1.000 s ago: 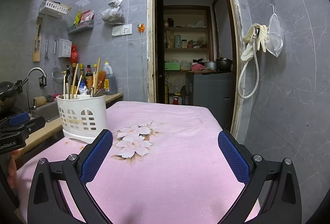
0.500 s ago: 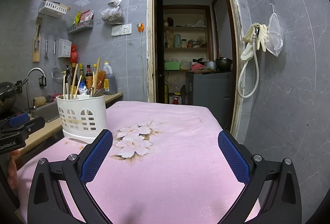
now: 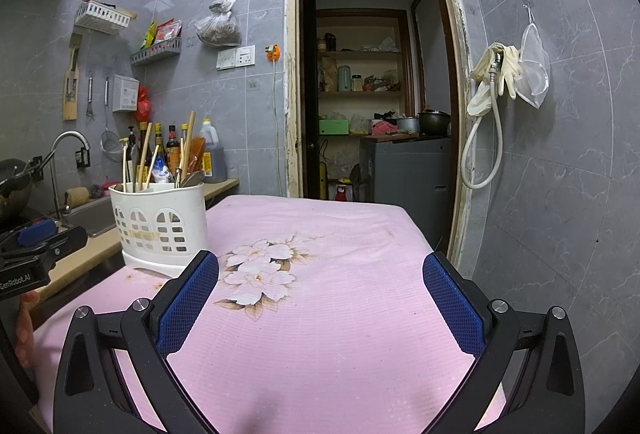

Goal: Organize utensils

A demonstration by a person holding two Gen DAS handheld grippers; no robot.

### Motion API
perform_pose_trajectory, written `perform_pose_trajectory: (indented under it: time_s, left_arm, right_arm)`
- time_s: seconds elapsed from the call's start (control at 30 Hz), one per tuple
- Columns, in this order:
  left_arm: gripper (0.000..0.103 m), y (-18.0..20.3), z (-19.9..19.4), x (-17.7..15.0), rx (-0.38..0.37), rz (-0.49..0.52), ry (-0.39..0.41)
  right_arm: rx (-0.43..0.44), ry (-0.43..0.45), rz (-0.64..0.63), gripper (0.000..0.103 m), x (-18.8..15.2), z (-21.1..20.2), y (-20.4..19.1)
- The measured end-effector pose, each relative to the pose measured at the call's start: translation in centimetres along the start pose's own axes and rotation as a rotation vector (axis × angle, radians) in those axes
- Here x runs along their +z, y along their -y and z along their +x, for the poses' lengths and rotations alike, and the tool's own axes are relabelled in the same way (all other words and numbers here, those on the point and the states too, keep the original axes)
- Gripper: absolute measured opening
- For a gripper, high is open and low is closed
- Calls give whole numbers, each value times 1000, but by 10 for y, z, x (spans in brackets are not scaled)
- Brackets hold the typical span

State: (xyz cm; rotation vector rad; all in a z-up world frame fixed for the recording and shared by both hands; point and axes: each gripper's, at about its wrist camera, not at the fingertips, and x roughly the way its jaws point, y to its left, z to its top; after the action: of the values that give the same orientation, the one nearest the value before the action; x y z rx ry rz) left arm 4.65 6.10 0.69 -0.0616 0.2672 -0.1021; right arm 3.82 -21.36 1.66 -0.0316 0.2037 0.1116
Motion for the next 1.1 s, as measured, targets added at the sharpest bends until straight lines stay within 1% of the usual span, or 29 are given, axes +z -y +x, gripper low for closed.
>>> perform_pose_trajectory:
  time_s: [1.1]
  left_arm:
    - [94,0,0,-3,1,-5,-3]
  right_arm:
    - [-1,-3,3,103,0,0,-2]
